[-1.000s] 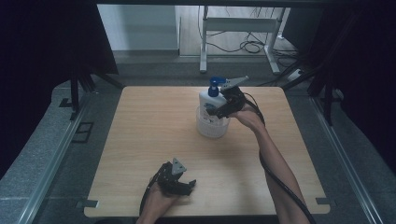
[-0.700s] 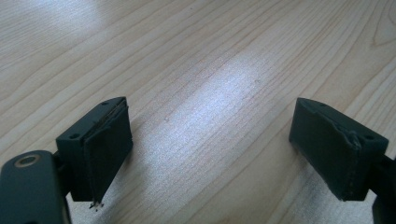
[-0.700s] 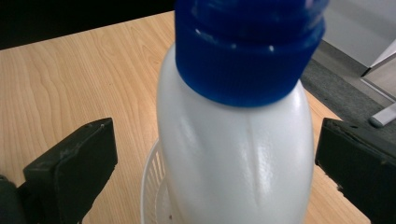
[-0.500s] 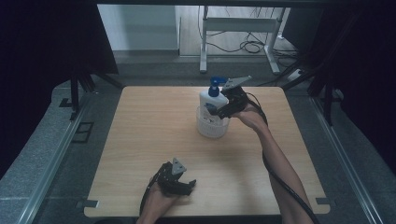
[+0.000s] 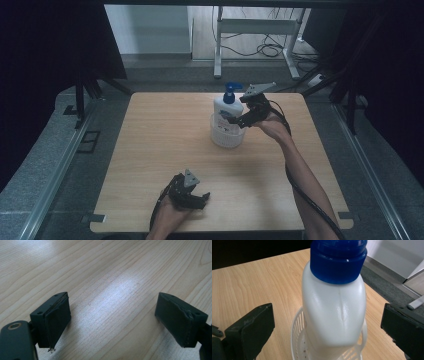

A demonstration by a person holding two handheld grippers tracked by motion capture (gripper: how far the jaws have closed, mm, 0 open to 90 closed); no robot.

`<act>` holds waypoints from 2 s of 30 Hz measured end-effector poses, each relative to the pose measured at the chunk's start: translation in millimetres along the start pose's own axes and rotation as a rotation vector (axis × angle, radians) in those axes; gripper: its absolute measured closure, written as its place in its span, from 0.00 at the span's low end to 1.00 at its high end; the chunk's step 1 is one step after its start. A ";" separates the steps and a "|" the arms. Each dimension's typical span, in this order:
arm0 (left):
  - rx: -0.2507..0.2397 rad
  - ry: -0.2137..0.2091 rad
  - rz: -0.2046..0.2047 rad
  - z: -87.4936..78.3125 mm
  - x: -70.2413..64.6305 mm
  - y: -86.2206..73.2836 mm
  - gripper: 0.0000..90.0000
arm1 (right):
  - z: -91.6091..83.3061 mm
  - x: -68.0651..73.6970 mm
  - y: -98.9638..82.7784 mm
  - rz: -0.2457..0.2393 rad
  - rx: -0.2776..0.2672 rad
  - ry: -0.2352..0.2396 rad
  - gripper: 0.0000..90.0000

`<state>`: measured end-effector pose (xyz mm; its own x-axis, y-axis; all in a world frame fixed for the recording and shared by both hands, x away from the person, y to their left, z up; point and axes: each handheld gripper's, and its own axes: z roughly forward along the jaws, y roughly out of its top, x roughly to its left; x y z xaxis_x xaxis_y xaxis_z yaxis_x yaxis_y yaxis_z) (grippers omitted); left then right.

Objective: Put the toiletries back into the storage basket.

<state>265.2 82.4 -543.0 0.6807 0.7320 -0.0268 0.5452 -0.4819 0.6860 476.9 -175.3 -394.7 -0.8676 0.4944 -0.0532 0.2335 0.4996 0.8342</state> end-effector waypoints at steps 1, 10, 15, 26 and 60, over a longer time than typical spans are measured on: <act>0.000 0.000 0.000 0.0 0.0 0.0 0.14 | -1.1 0.1 -0.2 -0.002 -0.001 -0.002 0.00; -0.002 0.001 0.002 0.2 0.2 0.1 0.14 | -12.2 1.4 -4.5 -0.003 0.002 -0.015 0.00; -0.002 0.001 0.002 0.2 0.2 0.1 0.14 | -18.2 2.5 -7.1 -0.003 0.003 -0.019 0.00; -0.004 0.001 0.000 0.4 0.0 0.1 0.14 | -29.2 11.6 -16.8 0.001 0.012 -0.033 0.00; -0.003 0.002 -0.004 0.2 -0.1 0.3 0.14 | -60.8 50.7 -57.8 0.008 0.059 -0.056 0.00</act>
<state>265.4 82.1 -542.9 0.6777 0.7348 -0.0284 0.5465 -0.4774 0.6881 392.8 -222.4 -412.2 -0.8401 0.5367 -0.0785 0.2676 0.5359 0.8007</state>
